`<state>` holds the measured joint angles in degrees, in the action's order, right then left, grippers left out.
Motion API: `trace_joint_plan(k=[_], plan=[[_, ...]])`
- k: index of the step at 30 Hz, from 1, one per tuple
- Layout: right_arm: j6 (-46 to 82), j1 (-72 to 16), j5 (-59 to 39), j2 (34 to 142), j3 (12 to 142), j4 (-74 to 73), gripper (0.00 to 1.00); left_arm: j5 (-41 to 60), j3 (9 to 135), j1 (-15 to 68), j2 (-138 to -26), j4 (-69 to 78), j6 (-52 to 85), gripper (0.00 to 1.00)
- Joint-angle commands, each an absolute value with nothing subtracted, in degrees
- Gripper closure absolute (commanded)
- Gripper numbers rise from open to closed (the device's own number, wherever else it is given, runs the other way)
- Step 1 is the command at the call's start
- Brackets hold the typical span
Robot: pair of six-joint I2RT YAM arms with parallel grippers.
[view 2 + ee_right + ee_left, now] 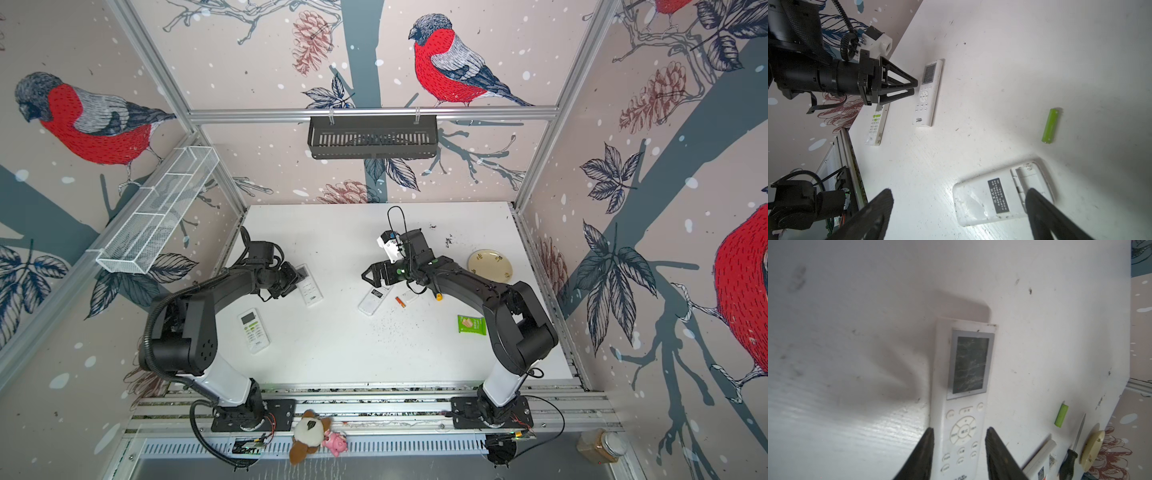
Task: Unload the batteries from the remote control
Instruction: 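Grasp the white display remote's end with the left gripper while the right gripper approaches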
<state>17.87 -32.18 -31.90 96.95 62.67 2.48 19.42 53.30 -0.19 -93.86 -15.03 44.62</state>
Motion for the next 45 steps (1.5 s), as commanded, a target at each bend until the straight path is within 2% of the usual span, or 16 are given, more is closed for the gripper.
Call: trace_joint_plan(k=[1, 4, 7, 14, 19, 25, 34, 39, 45], plan=[[17.9, -32.0, -33.9, 97.3, 62.8, 2.3, 0.00, 19.4, 54.5, -0.2, -92.9, -17.9, 45.0, 0.44], [17.5, -32.0, -33.7, 96.9, 62.6, 2.9, 0.00, 16.2, 56.1, 0.3, -90.9, -20.8, 43.9, 0.22], [17.6, -32.0, -33.7, 96.8, 62.3, 2.7, 0.00, 12.1, 59.7, 2.0, -91.9, -24.9, 40.4, 0.12], [17.7, -32.2, -34.0, 98.0, 63.5, 2.8, 0.00, 3.3, 70.4, 7.2, -104.0, -34.3, 33.3, 0.09], [17.6, -32.3, -33.9, 97.9, 63.5, 2.7, 0.00, -1.0, 73.3, 8.4, -107.5, -35.7, 32.0, 0.09], [17.9, -32.4, -34.1, 98.8, 63.2, 2.2, 0.00, -2.2, 77.0, 10.8, -112.5, -36.9, 31.1, 0.11], [17.6, -32.4, -34.3, 100.1, 64.6, 3.0, 0.00, -4.4, 75.8, 11.5, -114.1, -38.0, 30.3, 0.24], [18.1, -32.5, -35.4, 101.0, 64.5, 1.8, 0.00, -2.3, 74.1, 11.5, -114.8, -36.8, 29.8, 0.41], [18.6, -33.2, -35.6, 100.8, 64.2, -0.9, 0.01, 2.4, 72.2, 11.5, -112.2, -34.0, 30.5, 0.53]])
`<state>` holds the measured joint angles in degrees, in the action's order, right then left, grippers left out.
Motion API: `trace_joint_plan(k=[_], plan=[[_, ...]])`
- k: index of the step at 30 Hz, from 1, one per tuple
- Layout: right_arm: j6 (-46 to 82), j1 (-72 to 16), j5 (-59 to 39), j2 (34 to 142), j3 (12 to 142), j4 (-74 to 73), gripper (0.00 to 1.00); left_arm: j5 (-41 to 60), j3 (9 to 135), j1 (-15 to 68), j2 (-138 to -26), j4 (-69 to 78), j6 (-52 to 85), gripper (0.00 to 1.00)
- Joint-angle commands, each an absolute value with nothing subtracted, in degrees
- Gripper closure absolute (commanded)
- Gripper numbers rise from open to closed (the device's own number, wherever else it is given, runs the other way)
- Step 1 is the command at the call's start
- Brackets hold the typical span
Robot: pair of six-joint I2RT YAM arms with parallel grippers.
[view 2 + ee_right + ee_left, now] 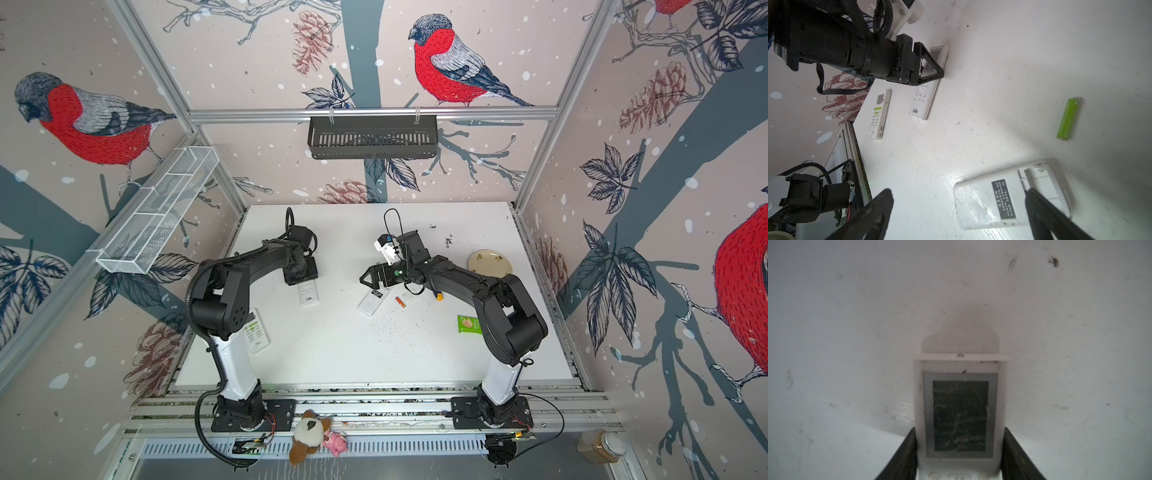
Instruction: Unload the batteries from the remote control
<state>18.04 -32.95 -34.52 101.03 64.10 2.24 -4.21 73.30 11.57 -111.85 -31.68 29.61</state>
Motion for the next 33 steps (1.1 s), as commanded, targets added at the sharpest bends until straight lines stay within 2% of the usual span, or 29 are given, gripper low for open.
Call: trace_joint_plan(k=[1, 7, 13, 25, 29, 33], plan=[[18.9, -33.4, -35.8, 100.7, 63.9, -1.6, 0.00, 3.8, 72.2, 11.4, -111.5, -33.6, 30.8, 0.54], [17.6, -36.3, -33.7, 98.4, 61.7, -5.0, 0.00, 16.2, 70.4, 10.8, -105.1, -25.8, 37.6, 0.55], [21.0, -37.7, -33.7, 97.1, 55.9, -14.5, 0.00, 25.0, 67.9, 10.8, -101.4, -17.5, 44.9, 0.58], [23.6, -41.7, -33.8, 105.1, 61.3, -21.1, 0.02, 28.4, 67.2, 12.5, -97.4, -12.9, 49.9, 0.59], [23.5, -41.7, -33.5, 107.7, 64.8, -20.2, 0.06, 28.5, 65.9, 13.5, -96.1, -10.7, 51.8, 0.59], [23.9, -41.6, -33.7, 110.3, 67.2, -19.5, 0.16, 27.9, 65.2, 14.6, -94.6, -8.6, 53.5, 0.59]])
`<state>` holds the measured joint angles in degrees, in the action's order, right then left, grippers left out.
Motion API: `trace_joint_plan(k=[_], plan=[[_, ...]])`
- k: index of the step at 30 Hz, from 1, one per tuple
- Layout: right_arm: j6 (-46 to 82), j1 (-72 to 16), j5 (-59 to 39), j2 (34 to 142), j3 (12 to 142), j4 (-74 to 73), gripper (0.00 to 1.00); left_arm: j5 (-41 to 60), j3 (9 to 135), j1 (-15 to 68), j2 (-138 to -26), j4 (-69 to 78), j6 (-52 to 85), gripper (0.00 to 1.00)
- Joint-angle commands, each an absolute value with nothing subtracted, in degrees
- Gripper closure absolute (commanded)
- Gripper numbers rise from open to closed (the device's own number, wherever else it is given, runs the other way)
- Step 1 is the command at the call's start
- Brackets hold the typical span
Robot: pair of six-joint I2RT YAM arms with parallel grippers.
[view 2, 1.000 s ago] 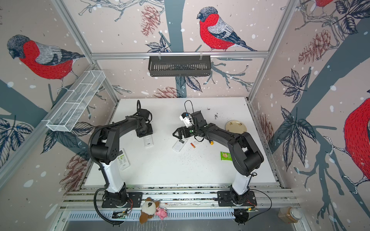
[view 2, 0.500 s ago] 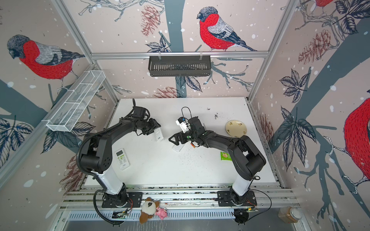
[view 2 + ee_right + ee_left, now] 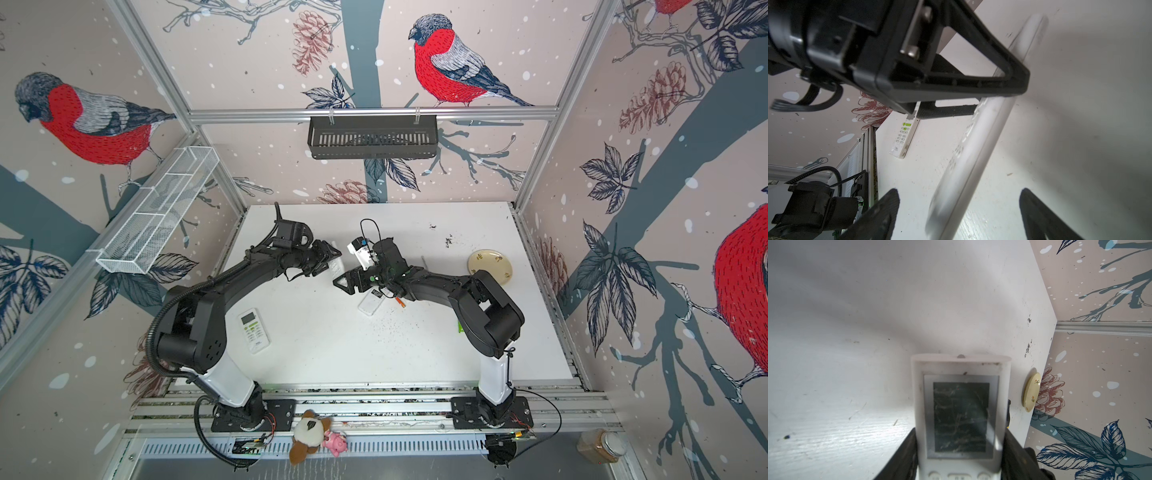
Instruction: Unload the batteries from the remote control
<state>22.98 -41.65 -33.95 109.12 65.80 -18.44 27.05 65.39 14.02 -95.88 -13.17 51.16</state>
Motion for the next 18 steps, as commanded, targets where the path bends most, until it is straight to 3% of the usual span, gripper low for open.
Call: trace_joint_plan(k=[1, 7, 10, 13, 15, 18], plan=[[24.1, -41.7, -33.7, 110.7, 67.7, -19.3, 0.19, 27.6, 65.0, 14.8, -94.4, -8.2, 53.8, 0.59], [23.7, -41.7, -31.6, 111.0, 70.4, -14.8, 0.46, 26.1, 62.0, 15.9, -91.5, -3.1, 57.1, 0.59], [23.4, -41.6, -29.6, 109.8, 71.0, -12.2, 0.65, 25.0, 60.4, 16.7, -90.0, -1.0, 58.5, 0.56], [21.9, -41.9, -26.8, 107.6, 70.6, -9.1, 0.76, 25.1, 58.1, 16.8, -88.3, 3.0, 61.2, 0.43], [19.4, -42.4, -22.9, 105.8, 70.7, -4.9, 0.86, 25.2, 58.2, 16.8, -87.3, 4.6, 62.2, 0.29], [15.1, -43.3, -12.2, 102.1, 70.2, 1.5, 0.95, 25.3, 61.3, 16.8, -86.5, 2.4, 61.9, 0.14]])
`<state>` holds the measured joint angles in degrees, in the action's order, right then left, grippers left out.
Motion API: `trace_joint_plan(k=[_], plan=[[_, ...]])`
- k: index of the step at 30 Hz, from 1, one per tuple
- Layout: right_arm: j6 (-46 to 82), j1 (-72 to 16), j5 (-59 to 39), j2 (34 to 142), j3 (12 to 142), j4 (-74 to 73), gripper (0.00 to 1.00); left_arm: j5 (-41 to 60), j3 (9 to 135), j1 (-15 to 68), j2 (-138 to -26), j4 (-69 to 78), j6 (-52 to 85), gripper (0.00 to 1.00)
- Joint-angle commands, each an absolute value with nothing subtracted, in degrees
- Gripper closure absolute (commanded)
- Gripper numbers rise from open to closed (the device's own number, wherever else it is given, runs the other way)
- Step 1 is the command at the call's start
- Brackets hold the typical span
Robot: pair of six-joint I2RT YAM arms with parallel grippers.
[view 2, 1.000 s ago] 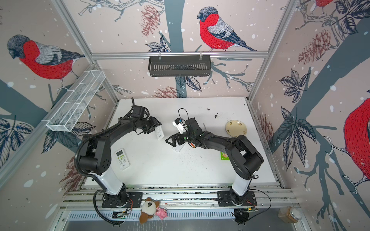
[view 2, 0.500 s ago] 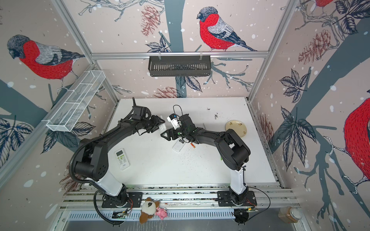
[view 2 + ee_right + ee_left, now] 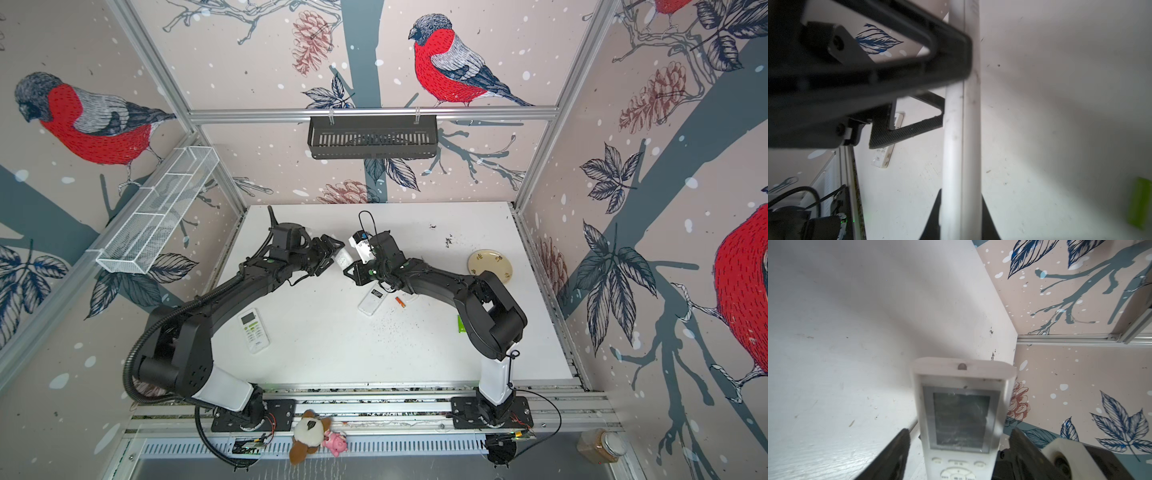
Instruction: Unload the batteries from the remote control
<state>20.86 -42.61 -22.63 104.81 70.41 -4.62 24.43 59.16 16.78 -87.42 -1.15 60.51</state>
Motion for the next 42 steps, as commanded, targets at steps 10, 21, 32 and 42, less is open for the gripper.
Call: trace_joint_plan(k=[10, 21, 32, 42], plan=[[-3.0, -46.4, 23.4, 90.1, 64.9, 6.7, 0.98, 30.6, 70.8, 19.5, -88.7, -10.1, 63.3, 0.08], [-16.2, -50.8, 36.0, 91.1, 60.6, -1.0, 0.98, 28.7, 74.2, 24.0, -92.2, -10.0, 66.8, 0.07], [-18.8, -54.9, 38.8, 93.1, 59.8, -4.7, 0.96, 29.8, 70.4, 25.4, -93.3, -4.0, 70.9, 0.53], [-6.6, -55.2, 21.5, 84.9, 59.2, 5.8, 0.23, 29.9, 67.0, 23.5, -92.7, 3.3, 70.9, 0.99]])
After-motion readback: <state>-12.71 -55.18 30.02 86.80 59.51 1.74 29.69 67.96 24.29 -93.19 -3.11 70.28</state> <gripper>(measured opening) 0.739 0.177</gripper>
